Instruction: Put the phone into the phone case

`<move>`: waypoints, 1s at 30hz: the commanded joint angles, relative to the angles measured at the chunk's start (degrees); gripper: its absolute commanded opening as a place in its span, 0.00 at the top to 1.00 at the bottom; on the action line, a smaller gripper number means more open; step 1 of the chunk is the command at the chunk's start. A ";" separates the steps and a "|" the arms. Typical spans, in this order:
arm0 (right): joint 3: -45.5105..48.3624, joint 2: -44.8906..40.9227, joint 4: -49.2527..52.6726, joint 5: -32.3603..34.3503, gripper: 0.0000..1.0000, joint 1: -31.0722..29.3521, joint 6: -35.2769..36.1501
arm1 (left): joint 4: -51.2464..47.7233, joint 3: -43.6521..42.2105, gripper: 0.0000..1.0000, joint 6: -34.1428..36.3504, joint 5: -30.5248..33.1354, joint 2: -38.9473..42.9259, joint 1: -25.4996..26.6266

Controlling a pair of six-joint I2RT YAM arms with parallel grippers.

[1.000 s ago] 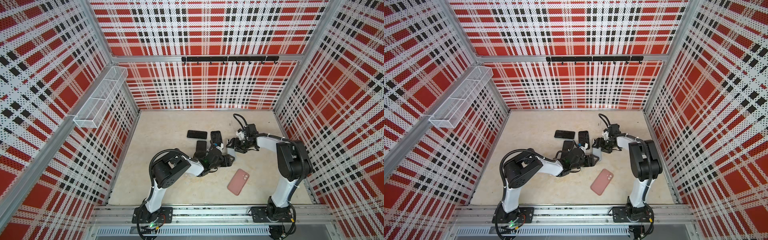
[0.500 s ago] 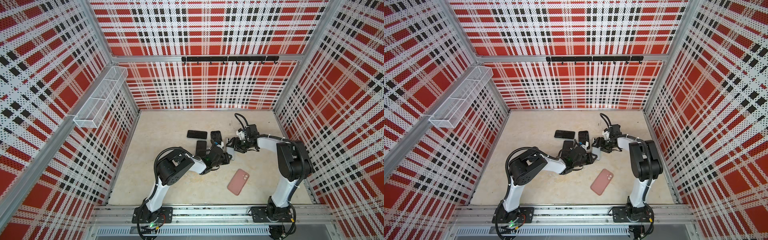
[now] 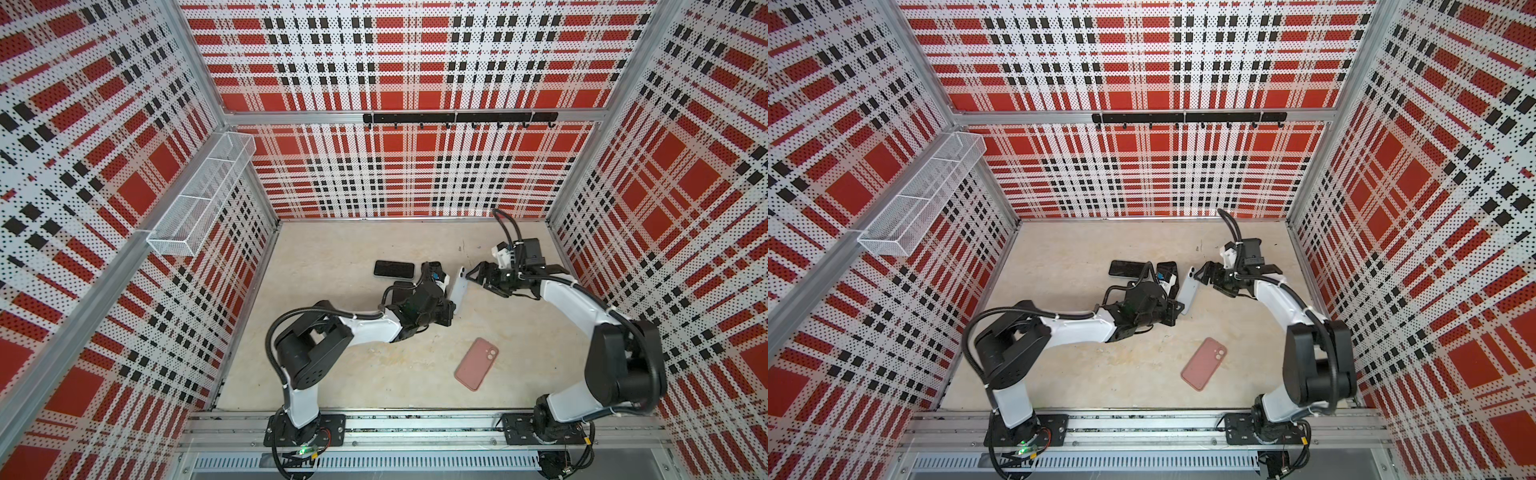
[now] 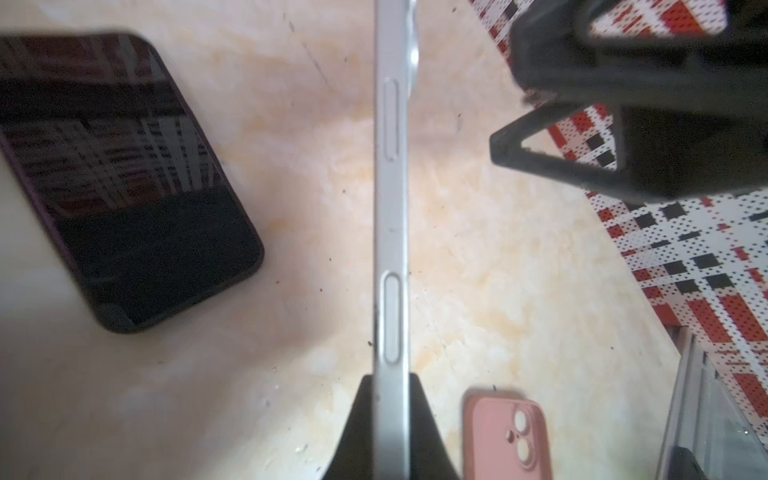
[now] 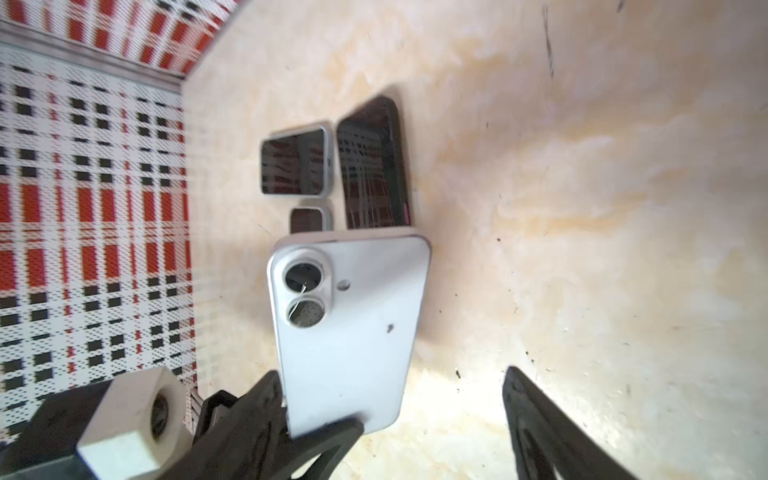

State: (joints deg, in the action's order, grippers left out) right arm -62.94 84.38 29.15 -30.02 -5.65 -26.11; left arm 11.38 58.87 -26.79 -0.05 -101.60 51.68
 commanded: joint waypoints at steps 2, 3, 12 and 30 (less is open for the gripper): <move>-5.49 -9.27 6.77 1.61 0.16 2.27 1.50 | -10.08 0.70 1.00 22.66 12.60 12.66 0.54; -6.15 -11.09 7.77 1.98 0.15 2.65 1.40 | -11.37 0.48 1.00 26.63 15.44 15.07 0.76; -5.27 -20.31 6.99 -11.24 0.18 3.71 -6.86 | -3.45 -9.50 1.00 67.18 34.86 30.31 1.23; 3.41 -22.42 -3.04 -32.63 0.24 -2.20 -26.80 | 5.40 -20.87 1.00 92.79 8.00 44.46 1.45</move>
State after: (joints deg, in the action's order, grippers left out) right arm -59.24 62.19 30.83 -59.68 -6.59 -50.13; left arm 14.17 37.56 61.43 14.70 -58.19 52.82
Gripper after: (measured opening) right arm 0.768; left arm 0.118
